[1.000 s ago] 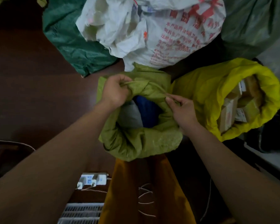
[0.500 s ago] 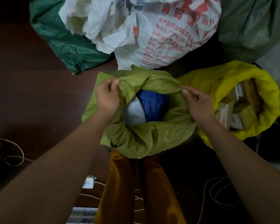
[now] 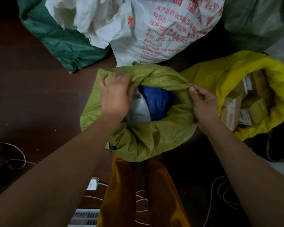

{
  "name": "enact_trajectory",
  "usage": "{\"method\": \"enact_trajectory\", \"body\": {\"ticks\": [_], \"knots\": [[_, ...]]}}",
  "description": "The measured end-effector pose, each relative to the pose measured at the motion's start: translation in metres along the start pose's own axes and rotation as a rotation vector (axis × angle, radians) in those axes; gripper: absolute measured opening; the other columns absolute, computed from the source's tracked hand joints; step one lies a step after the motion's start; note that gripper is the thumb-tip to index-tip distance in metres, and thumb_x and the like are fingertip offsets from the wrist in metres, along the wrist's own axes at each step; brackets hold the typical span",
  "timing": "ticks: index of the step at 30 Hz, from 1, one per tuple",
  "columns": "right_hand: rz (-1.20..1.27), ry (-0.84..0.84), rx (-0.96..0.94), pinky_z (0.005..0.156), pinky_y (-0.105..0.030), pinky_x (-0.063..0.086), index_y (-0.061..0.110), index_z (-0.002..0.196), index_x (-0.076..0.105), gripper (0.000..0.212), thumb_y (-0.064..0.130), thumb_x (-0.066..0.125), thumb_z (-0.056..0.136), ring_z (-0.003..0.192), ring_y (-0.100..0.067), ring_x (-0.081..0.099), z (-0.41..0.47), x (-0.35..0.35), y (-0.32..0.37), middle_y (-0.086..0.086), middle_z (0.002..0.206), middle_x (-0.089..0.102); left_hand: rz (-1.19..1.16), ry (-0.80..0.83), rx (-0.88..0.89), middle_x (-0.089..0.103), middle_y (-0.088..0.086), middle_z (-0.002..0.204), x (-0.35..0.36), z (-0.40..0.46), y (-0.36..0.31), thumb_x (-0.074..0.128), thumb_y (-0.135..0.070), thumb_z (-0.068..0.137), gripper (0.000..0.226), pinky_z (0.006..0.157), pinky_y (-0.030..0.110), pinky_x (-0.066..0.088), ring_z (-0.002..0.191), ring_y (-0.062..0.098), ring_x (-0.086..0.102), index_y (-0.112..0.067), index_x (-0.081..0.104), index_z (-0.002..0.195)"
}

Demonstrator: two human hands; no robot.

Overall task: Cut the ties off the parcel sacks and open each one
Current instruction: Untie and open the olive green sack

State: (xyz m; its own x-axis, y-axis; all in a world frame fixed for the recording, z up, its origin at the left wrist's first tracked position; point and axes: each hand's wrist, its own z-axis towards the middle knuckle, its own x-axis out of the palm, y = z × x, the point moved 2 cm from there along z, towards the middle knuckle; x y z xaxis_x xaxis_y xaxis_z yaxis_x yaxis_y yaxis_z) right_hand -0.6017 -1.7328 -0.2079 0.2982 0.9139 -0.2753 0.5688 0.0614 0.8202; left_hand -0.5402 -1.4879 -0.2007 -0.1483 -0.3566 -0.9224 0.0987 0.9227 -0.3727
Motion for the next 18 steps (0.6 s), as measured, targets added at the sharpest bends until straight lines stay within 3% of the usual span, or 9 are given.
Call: {"method": "enact_trajectory", "body": {"ticks": [3, 7, 10, 12, 14, 18], "knots": [[-0.002, -0.048, 0.031, 0.092, -0.027, 0.053, 0.017, 0.103, 0.070, 0.015, 0.012, 0.058, 0.096, 0.102, -0.012, 0.065, 0.005, -0.005, -0.003, -0.003, 0.105, 0.070, -0.418, 0.020, -0.358, 0.071, 0.013, 0.090, 0.004, 0.009, 0.017, 0.056, -0.008, 0.091, 0.017, 0.078, 0.029, 0.046, 0.086, 0.027, 0.065, -0.004, 0.072, 0.095], [-0.007, -0.067, 0.100, 0.088, -0.023, 0.052, 0.017, 0.104, 0.067, 0.013, 0.013, 0.057, 0.097, 0.094, -0.008, 0.063, 0.006, 0.000, -0.007, -0.007, 0.106, 0.068, -0.751, 0.192, -0.637, 0.063, 0.009, 0.075, 0.010, 0.016, 0.019, 0.051, -0.008, 0.096, 0.025, 0.066, 0.027, 0.048, 0.069, 0.018, 0.056, -0.010, 0.065, 0.076], [-0.205, 0.017, 0.068, 0.086, -0.012, 0.047, 0.017, 0.105, 0.068, 0.015, 0.018, 0.054, 0.099, 0.095, -0.002, 0.059, 0.006, 0.004, -0.007, -0.004, 0.111, 0.067, -0.784, 0.191, -0.660, 0.058, 0.006, 0.071, 0.010, 0.017, 0.020, 0.048, -0.007, 0.097, 0.026, 0.057, 0.021, 0.046, 0.057, 0.006, 0.054, -0.015, 0.059, 0.075], [-0.466, 0.057, -0.101, 0.093, -0.024, 0.044, 0.018, 0.107, 0.069, 0.018, 0.021, 0.055, 0.097, 0.109, -0.017, 0.054, 0.006, 0.006, -0.002, -0.003, 0.113, 0.066, -0.777, 0.181, -0.650, 0.048, -0.001, 0.064, 0.010, 0.018, 0.019, 0.044, -0.004, 0.098, 0.030, 0.044, 0.011, 0.038, 0.041, -0.005, 0.044, -0.020, 0.050, 0.073], [-0.697, 0.056, -0.349, 0.096, -0.036, 0.037, 0.021, 0.114, 0.067, 0.024, 0.027, 0.058, 0.092, 0.118, -0.025, 0.046, 0.006, 0.011, 0.009, 0.000, 0.122, 0.061, -0.744, 0.230, -0.635, 0.042, -0.001, 0.062, 0.012, 0.018, 0.017, 0.041, -0.001, 0.097, 0.032, 0.039, 0.009, 0.031, 0.035, -0.006, 0.039, -0.020, 0.045, 0.071], [-0.902, 0.260, -0.656, 0.105, -0.044, 0.028, 0.034, 0.140, 0.042, 0.058, 0.050, 0.058, 0.087, 0.131, -0.018, 0.037, 0.005, 0.036, 0.030, 0.010, 0.146, 0.043, -0.688, 0.338, -0.592, 0.037, 0.000, 0.062, 0.014, 0.019, 0.016, 0.040, 0.002, 0.095, 0.028, 0.037, 0.010, 0.026, 0.036, -0.003, 0.035, -0.016, 0.047, 0.074]]}}
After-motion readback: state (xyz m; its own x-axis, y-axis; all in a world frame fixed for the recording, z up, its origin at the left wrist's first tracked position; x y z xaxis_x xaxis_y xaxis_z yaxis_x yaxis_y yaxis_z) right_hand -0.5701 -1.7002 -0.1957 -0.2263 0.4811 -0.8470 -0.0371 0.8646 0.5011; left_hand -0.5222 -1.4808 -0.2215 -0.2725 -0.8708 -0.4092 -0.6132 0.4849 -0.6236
